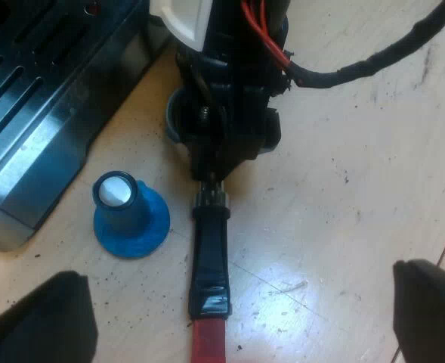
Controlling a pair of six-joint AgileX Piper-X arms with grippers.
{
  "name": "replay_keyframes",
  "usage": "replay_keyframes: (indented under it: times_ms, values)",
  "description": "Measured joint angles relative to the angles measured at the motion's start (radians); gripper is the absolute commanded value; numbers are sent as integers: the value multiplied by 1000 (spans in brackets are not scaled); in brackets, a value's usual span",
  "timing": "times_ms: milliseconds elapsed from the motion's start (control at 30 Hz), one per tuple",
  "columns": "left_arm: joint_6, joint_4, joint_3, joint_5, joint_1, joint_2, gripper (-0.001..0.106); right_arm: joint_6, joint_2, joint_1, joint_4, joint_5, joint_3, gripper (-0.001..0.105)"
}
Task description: Put the handle in the coffee machine
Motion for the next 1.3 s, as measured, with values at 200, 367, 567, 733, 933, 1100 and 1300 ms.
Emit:
replay_keyframes:
  times_ms: [200, 367, 567, 733, 933, 1100, 1300]
  values:
    - [0, 0, 0, 0, 0, 0, 82, -5, 8, 0, 10, -22, 0, 85]
    - [0, 0, 0, 0, 0, 0, 82, -13, 8, 0, 10, -23, 0, 76]
    - [0, 0, 0, 0, 0, 0, 82, -20, 8, 0, 10, -28, 0, 30]
    - [26, 0, 0, 0, 0, 0, 82, -20, 8, 0, 11, -29, 0, 0]
    - [89, 1, 0, 0, 0, 0, 82, 33, -31, 0, 57, -17, 3, 0]
    - [136, 1, 0, 10, 0, 27, 82, 100, -125, 0, 113, -14, 4, 0]
    - [153, -14, 0, 31, -46, 61, 64, 161, -213, 0, 178, 1, 4, 0]
